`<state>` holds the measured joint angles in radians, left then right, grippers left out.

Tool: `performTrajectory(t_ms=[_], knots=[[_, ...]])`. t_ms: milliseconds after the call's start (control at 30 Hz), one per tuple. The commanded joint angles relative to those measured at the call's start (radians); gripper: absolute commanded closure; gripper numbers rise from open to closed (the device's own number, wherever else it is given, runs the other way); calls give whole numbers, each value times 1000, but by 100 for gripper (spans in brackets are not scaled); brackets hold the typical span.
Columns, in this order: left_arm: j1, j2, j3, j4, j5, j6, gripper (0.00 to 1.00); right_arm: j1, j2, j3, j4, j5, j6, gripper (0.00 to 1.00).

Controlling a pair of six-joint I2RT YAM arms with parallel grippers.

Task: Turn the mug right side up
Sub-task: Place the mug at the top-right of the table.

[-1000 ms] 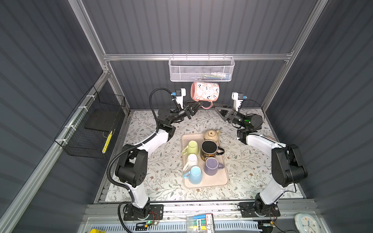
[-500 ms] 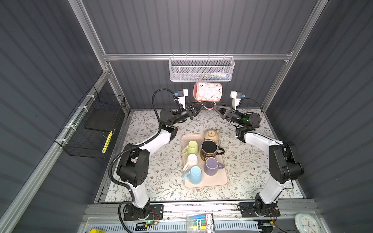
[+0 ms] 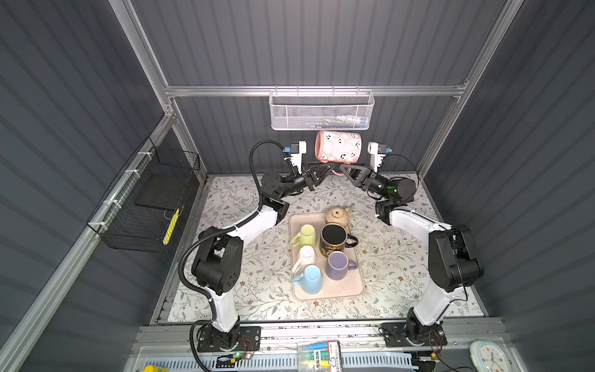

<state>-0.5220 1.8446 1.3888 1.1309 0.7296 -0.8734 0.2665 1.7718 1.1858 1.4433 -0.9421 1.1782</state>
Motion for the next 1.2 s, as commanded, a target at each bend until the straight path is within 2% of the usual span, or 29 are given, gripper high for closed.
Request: performTrajectory(t_ms=[0, 300, 567, 600, 700, 767, 900, 1000, 1033, 1167], knots=[[-10, -9, 59, 123, -21, -3, 100, 4, -8, 16, 36, 2, 0, 64], [-9, 14, 41, 173, -22, -53, 100, 5, -23, -7, 37, 13, -12, 100], [-10, 10, -6, 152, -30, -46, 100, 4, -44, -43, -9, 37, -52, 100], [-9, 7, -8, 141, -30, -40, 96, 3, -52, -53, -19, 40, -66, 100], [-10, 2, -16, 120, -21, -25, 60, 0, -70, -74, -39, 45, -91, 100], [-10, -8, -35, 110, -25, -3, 42, -5, -81, -88, -46, 51, -100, 100], [-9, -36, -67, 63, -24, 54, 17, -30, -95, -115, -41, 55, -92, 100], [-4, -73, -108, 20, -29, 104, 9, -58, -105, -140, -37, 46, -74, 100], [-3, -86, -123, 0, -31, 125, 1, -67, -112, -149, -45, 39, -77, 100], [2, -138, -184, -93, -42, 215, 0, -84, -160, -187, -127, 16, -137, 100]])
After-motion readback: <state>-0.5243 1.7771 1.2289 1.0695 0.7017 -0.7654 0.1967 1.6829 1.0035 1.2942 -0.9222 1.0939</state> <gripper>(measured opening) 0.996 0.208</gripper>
